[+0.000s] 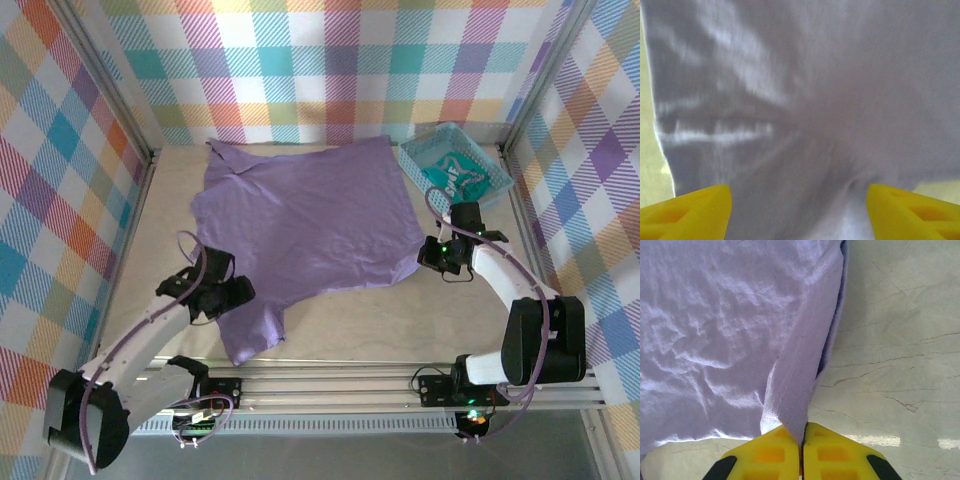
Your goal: Fold the inside-out t-shirt
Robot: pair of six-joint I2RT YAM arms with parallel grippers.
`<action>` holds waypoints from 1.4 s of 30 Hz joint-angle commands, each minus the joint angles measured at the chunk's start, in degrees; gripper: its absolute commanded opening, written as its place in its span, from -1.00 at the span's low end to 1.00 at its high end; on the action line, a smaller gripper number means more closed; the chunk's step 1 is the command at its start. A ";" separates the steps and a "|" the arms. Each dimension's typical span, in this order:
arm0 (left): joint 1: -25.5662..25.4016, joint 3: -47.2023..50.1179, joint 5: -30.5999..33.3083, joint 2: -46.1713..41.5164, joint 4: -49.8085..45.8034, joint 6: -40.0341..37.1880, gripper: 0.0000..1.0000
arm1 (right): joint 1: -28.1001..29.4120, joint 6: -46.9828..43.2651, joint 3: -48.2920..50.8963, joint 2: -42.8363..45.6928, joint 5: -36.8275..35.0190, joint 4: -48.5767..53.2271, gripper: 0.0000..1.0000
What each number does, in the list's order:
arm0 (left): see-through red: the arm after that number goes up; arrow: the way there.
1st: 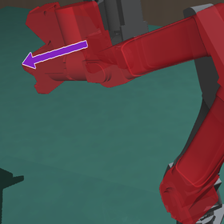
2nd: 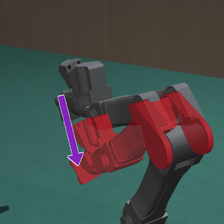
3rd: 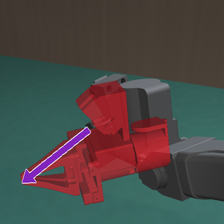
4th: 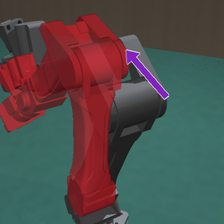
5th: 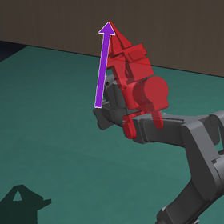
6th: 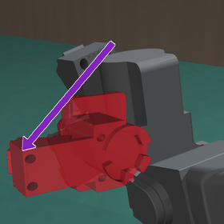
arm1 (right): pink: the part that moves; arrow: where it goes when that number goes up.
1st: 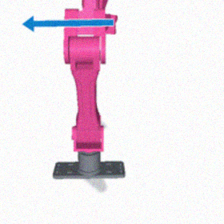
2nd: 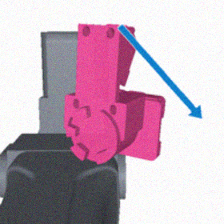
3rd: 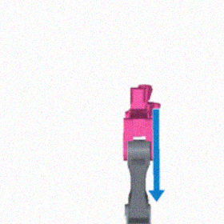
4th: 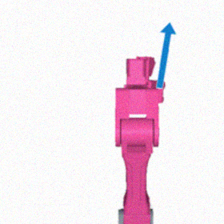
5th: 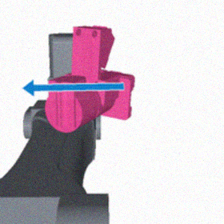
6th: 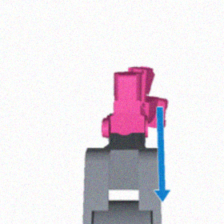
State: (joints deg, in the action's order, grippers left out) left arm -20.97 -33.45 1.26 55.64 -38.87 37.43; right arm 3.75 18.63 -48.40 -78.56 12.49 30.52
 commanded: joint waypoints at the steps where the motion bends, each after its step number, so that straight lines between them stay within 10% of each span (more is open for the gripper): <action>1: -4.06 2.55 5.02 -3.46 -8.19 8.09 0.38 | 0.26 -1.01 -0.05 1.64 -0.48 0.37 -0.87; 15: -25.59 5.71 8.45 -7.27 -22.45 28.09 0.07 | 0.23 -1.58 0.59 2.19 -1.33 0.25 -0.87; 42: -26.25 9.27 3.23 4.90 -10.25 20.91 -0.54 | 0.18 -1.42 0.78 1.76 -1.35 0.15 -0.87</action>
State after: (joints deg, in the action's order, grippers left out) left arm -46.44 -26.13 5.02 59.94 -50.81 58.74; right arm 3.79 18.33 -48.29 -76.88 11.00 30.63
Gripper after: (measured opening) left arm 0.246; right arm 0.069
